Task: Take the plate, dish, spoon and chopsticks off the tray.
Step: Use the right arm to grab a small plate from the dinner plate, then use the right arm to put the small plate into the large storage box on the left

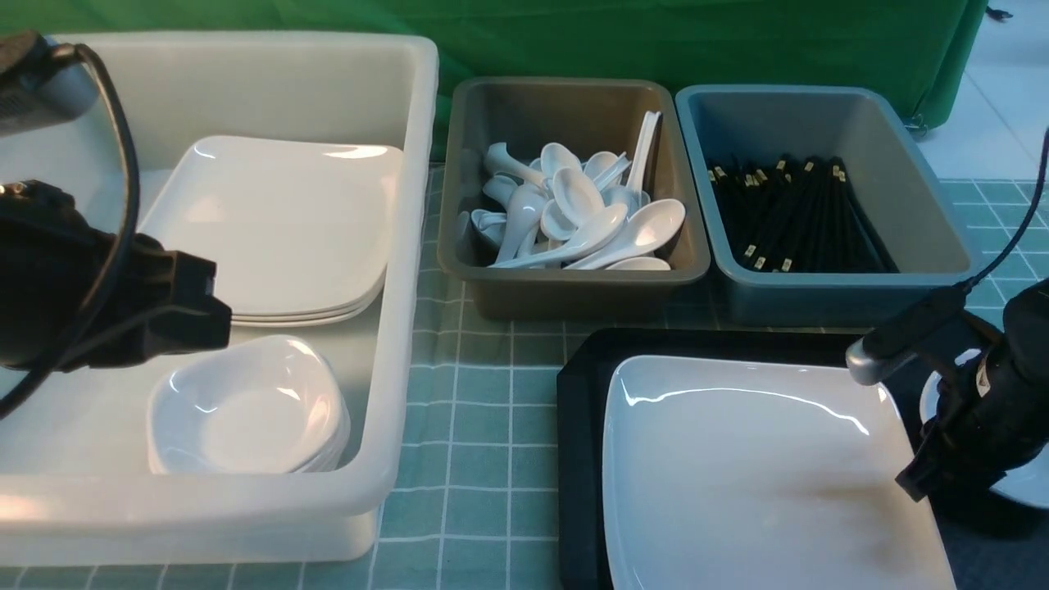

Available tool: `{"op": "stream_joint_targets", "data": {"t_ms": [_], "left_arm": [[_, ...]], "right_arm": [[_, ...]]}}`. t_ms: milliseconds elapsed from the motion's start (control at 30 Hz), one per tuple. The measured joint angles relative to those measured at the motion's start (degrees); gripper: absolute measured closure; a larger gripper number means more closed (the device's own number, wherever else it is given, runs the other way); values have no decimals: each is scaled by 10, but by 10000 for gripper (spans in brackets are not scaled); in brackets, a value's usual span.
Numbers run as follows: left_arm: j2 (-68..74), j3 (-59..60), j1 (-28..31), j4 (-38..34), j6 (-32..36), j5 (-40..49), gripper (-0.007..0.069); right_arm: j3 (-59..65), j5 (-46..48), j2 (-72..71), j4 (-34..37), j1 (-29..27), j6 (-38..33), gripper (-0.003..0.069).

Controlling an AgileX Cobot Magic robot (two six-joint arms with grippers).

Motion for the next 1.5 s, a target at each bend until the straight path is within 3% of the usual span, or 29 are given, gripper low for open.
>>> {"op": "stream_joint_targets", "data": {"t_ms": [167,467,500,600,633,700,767,967,1333,1433,1500], "left_arm": [[0,0,0,0,0,0,529],[-1,0,0,2,-18,0,529],[-7,0,0,24,-49,0,529],[-19,0,0,72,-92,1,529],[-35,0,0,126,-145,8,529],[-46,0,0,159,-173,16,529],[-81,0,0,226,-230,37,529],[-131,0,0,237,-272,43,529],[-152,0,0,224,-274,80,529],[-152,0,0,221,-274,82,529],[-152,0,0,220,-273,82,529]], "right_arm": [[-1,16,-81,14,35,27,592],[-143,19,-173,119,130,16,597],[-201,15,-161,153,176,-7,597],[-241,10,-140,173,212,-16,597],[-287,4,-111,183,256,-21,597],[-311,1,-93,187,281,-21,597],[-378,-13,-35,191,351,-25,597],[-494,-27,94,197,463,-48,597],[-559,-42,256,197,521,-100,585],[-559,-43,269,197,522,-105,531],[-559,-42,272,197,522,-104,451]]}}
